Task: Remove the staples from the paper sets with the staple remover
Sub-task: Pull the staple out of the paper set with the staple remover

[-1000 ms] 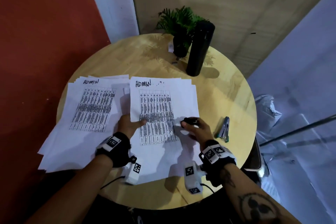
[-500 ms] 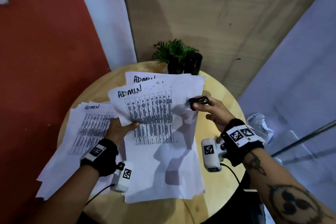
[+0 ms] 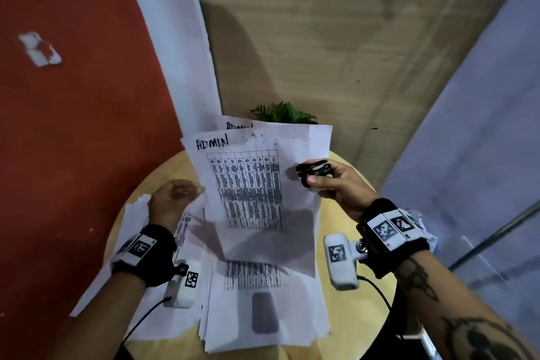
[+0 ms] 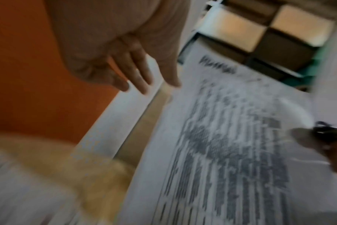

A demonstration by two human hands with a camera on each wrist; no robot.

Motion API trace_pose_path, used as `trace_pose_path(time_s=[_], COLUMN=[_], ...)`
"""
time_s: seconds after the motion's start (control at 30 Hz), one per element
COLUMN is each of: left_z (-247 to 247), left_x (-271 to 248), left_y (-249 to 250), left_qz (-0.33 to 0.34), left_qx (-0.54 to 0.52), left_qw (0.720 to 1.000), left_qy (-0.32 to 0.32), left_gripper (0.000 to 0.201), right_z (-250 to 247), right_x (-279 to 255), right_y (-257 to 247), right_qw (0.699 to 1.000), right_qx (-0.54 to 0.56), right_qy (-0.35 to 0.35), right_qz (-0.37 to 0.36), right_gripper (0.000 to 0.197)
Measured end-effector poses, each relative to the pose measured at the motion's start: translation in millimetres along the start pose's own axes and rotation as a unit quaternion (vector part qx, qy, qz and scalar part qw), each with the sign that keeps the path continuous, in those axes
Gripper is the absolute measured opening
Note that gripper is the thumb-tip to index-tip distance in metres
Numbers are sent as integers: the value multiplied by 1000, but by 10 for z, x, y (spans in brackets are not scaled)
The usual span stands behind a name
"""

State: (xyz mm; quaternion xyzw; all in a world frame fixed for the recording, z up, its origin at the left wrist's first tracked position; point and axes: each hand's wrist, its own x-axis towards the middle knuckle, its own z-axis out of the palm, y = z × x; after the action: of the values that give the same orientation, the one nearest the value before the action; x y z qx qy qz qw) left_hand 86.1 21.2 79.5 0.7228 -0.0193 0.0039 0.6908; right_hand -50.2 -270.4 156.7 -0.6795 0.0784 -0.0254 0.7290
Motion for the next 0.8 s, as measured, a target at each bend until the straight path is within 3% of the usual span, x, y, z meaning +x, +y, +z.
trace_pose_path(time_s=[0.07,0.13,0.23,0.3,0.4,0.47,0.57,0.7,0.8], left_z=[-6,106,372,522,720,784,773,750,690], left_x=[30,-63,-313,-436,-535,-544,-519,-520,-538], left_y=[289,705,1365,1623,1801,1837,1815,1777,1824], left_qz=[78,177,357,399,360,344,311,265,239], left_qx=[33,102,210,301,418,397,324,291,281], left_qw=[995,977,910,865,825,834,863,872,877], left_qy=[54,59,17,-41,-119,-167,-230,-291,-309], left_gripper=[35,47,69,81,66,53,61,64,59], right_z=[0,11,72,105,126,135,137,170,236], right_x=[-44,-80,-170,-241,-330,-384,-453,-540,-564], right_y=[-81,-129,-226,-286,-363,-396,-415,-426,-477], right_qw=[1000,999,998,997,996,995,995,993,971], right_qx=[-12,-30,-51,-66,-79,-78,-80,-71,-84], right_qy=[4,1,-12,-21,-33,-37,-32,-30,75], right_qz=[-10,-15,-23,-29,-38,-47,-57,-91,-211], right_gripper=[33,31,33,36,45,49,46,40,43])
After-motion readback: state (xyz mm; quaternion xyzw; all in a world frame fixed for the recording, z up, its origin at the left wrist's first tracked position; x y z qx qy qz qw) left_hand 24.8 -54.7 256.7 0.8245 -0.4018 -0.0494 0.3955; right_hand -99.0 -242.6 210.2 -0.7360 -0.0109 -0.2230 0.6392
